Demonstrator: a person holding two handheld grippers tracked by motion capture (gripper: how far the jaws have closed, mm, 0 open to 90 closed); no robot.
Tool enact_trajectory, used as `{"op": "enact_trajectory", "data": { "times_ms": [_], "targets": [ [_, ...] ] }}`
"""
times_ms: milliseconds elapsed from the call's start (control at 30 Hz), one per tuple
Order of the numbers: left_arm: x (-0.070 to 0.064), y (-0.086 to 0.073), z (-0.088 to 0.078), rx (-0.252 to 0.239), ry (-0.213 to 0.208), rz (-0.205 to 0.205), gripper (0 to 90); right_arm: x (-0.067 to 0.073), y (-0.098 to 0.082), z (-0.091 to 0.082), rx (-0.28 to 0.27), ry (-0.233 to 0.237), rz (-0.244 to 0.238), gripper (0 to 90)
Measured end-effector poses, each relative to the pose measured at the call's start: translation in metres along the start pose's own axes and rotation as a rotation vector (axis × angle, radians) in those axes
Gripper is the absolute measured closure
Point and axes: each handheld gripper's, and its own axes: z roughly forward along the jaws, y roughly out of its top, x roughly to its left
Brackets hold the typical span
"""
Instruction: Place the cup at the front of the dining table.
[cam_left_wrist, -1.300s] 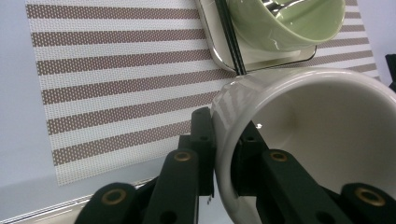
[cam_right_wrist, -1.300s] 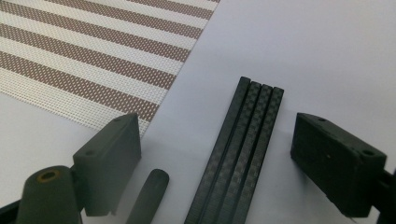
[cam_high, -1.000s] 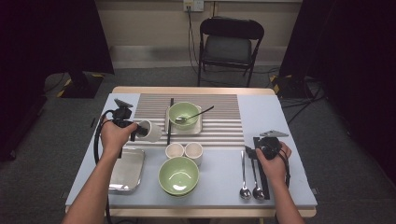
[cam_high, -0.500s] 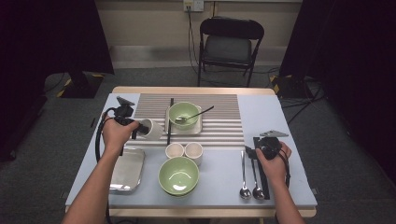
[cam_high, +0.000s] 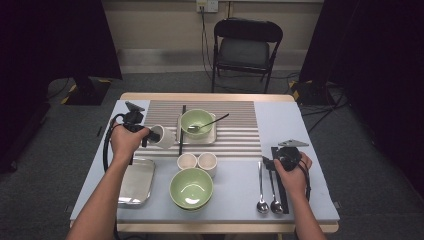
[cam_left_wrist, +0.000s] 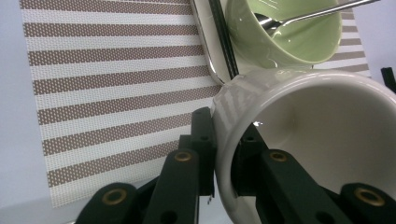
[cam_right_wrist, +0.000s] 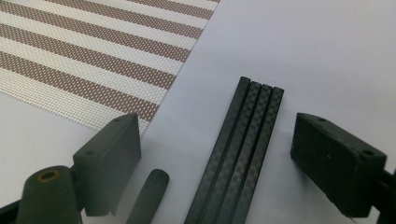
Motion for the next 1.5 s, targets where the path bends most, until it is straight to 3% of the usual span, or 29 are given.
{"op": "enact_trajectory", "data": {
  "times_ms": [300,500,1500],
  "targets": [
    [0.005,0.003,0.003,-0.005,-0.009,-0.028,82.2,0.0,0.0,0.0,0.0,0.0,0.0,14.9],
    [0.004,0.006,0.005,-0.005,0.017,-0.015,82.2,0.0,0.0,0.0,0.0,0.0,0.0,15.0],
    [0.014,0.013,0.016,-0.008,0.018,-0.057,82.2,0.0,0.0,0.0,0.0,0.0,0.0,15.0]
  ]
}}
